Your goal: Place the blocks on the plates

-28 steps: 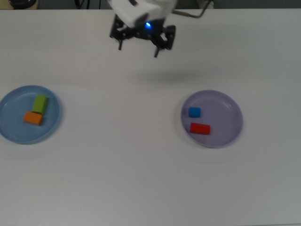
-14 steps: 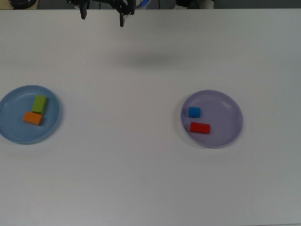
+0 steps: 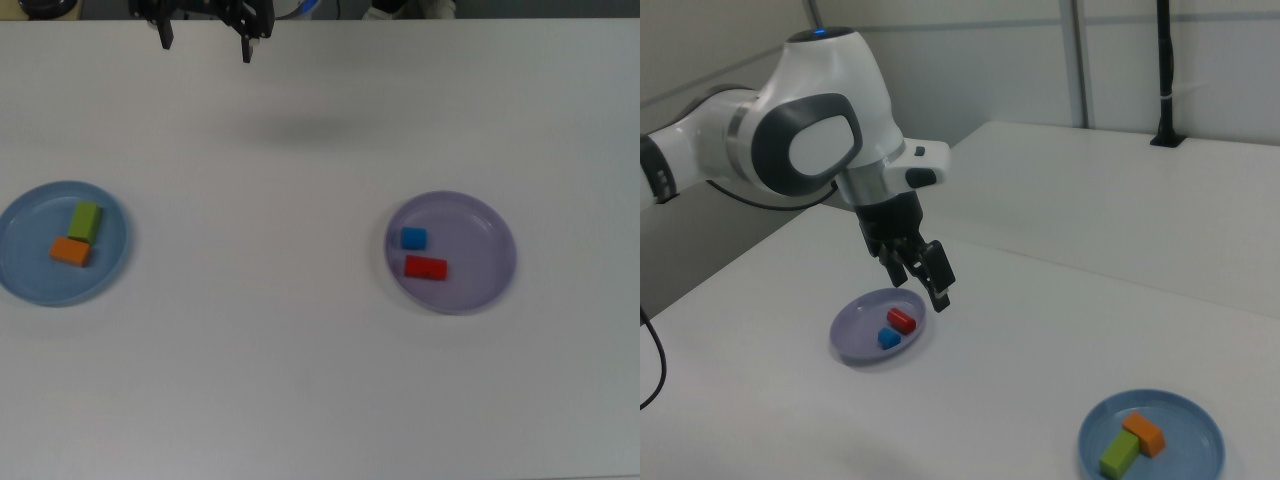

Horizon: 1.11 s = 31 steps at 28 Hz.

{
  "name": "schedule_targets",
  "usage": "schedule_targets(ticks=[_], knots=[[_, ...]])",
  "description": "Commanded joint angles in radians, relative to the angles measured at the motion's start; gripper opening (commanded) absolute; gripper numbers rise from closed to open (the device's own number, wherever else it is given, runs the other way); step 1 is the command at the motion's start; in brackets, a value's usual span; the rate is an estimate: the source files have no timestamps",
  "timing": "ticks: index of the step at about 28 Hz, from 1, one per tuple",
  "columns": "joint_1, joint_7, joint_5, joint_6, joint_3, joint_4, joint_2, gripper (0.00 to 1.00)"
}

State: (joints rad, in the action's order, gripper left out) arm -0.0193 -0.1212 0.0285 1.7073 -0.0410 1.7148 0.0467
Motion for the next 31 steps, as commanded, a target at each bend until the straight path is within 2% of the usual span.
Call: schedule_targets(ticks=[1, 19, 25, 31], knots=[[-0.024, 0.037, -0.045, 0.018, 0.007, -0.024, -0.03, 1.0], [-0.027, 0.041, -0.045, 0.018, 0.009, -0.026, -0.039, 1.0], [-0.025, 0.182, -0.044, 0.02, 0.009, -0.029, -0.047, 1.0], [-0.025, 0.196, -0.044, 0.018, 0.009, -0.058, -0.064, 1.0]])
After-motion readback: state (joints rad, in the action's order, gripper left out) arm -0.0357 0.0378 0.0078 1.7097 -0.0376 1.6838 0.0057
